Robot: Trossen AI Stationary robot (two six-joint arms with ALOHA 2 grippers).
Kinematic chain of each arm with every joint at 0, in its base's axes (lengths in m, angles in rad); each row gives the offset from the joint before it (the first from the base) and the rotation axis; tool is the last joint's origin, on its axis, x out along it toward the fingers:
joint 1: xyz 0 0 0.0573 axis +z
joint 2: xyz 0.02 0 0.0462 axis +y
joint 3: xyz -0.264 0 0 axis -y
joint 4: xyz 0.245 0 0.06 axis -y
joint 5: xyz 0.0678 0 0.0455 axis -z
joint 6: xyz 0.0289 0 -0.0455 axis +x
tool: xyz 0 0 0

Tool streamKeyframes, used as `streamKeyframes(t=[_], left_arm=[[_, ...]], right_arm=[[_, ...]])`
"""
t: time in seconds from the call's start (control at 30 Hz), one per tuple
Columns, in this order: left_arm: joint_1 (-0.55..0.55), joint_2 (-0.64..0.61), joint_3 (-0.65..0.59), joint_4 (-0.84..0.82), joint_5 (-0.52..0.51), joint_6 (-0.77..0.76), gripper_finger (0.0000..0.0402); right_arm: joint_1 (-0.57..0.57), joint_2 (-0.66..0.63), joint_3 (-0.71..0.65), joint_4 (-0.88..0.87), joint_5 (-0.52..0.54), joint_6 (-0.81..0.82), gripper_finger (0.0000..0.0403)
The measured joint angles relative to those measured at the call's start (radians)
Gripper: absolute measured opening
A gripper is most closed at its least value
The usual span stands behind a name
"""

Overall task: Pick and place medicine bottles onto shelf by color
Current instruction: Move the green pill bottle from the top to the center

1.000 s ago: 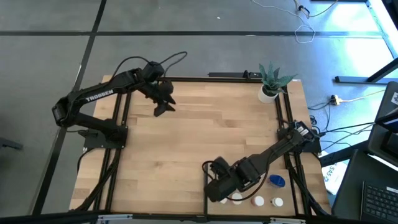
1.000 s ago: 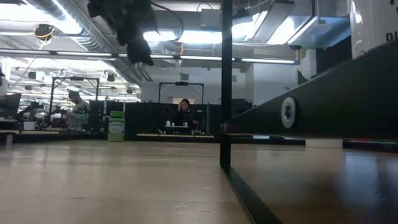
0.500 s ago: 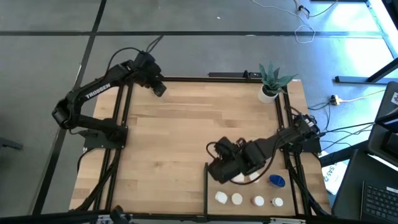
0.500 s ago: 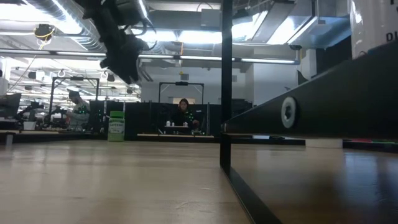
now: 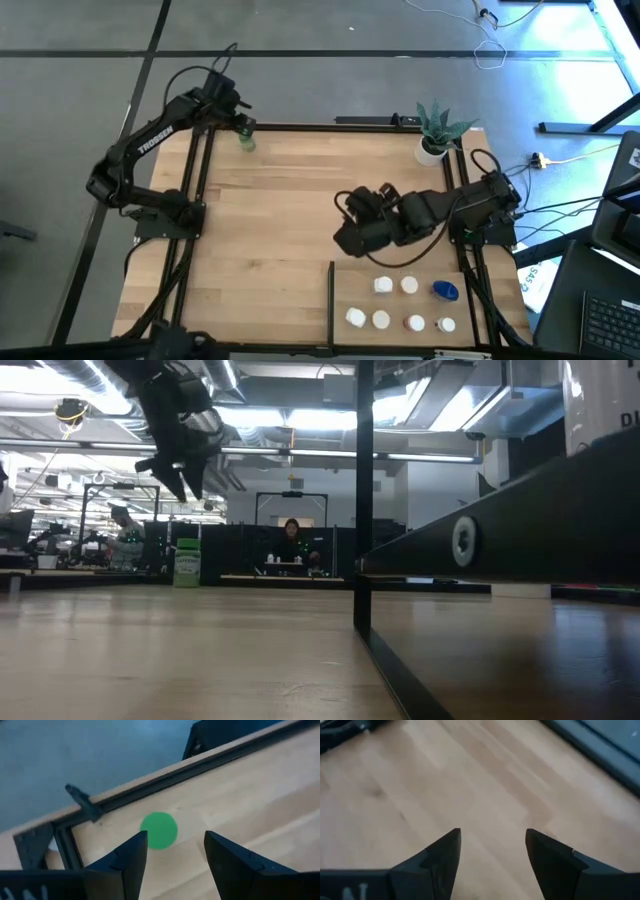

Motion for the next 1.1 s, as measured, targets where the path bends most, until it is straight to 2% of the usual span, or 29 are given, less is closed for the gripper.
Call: streamKeyframes(t=[0.27,0.57,0.87,1.1], left_arm=[[0.032,0.094,0.0,-0.009,0.007,-0.076,0.019],[0.029,0.112,0.0,-0.012,0.016,-0.111,0.019],[0.029,0.112,0.0,-0.027,0.107,-0.111,0.019],[0.029,0.112,0.0,-0.06,0.111,-0.108,0.019]], right_arm=[[-0.049,-0.004,0.0,-0.001,0.028,-0.142,0.0225],[-0.105,-0.004,0.0,0.0,0.214,-0.152,0.0225],[-0.136,-0.004,0.0,0.041,0.22,-0.215,0.0225],[-0.138,-0.004,0.0,0.079,0.193,-0.214,0.0225]])
